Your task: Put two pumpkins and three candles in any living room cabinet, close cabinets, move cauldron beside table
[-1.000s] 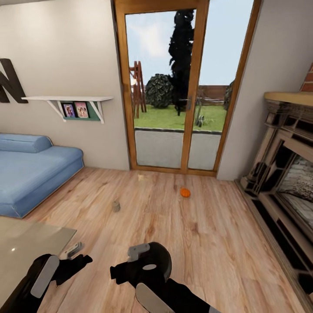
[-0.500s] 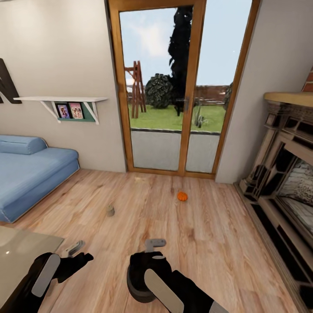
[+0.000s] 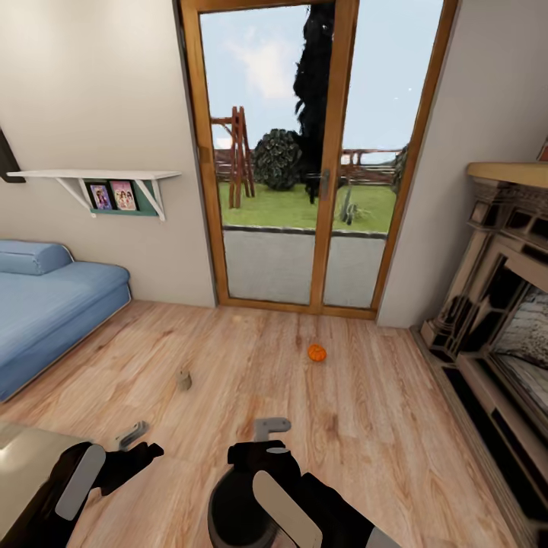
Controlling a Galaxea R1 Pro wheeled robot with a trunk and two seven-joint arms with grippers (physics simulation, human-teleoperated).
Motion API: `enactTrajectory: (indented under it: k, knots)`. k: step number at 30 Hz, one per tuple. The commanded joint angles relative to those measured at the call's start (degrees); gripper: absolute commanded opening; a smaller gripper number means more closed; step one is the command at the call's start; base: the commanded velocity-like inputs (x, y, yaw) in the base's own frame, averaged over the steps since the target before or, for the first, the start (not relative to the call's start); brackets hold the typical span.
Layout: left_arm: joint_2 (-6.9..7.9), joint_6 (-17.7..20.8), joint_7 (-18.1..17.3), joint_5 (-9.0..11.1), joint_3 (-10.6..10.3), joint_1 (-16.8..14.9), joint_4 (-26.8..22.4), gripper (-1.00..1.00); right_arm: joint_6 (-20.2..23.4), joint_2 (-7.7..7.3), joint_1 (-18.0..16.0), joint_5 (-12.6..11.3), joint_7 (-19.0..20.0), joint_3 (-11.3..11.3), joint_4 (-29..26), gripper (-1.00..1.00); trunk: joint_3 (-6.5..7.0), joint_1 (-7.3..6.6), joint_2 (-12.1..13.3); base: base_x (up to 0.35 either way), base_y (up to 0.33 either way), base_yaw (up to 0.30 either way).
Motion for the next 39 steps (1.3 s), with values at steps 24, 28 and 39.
enactTrajectory:
  k: [24, 28, 39]
  knots:
    - [0.0, 0.22, 0.53, 0.64, 0.04, -0.03, -0.02, 1.0, 0.17, 0.0, -0.07, -0.46, -0.41, 0.05, -0.06, 1.0, 0.18, 0.02, -0.04, 0.143, 0.05, -0.03]
    - [0.0, 0.22, 0.57, 0.67, 0.04, -0.03, -0.03, 1.0, 0.17, 0.0, -0.07, -0.46, -0.41, 0.02, -0.06, 1.0, 0.18, 0.02, -0.04, 0.129, 0.134, 0.0]
    - [-0.19, 0.22, 0.6, 0.64, 0.04, -0.03, -0.03, 1.0, 0.17, 0.0, -0.07, -0.51, -0.38, 0.0, 0.02, 1.0, 0.22, 0.02, -0.04, 0.199, 0.109, -0.008]
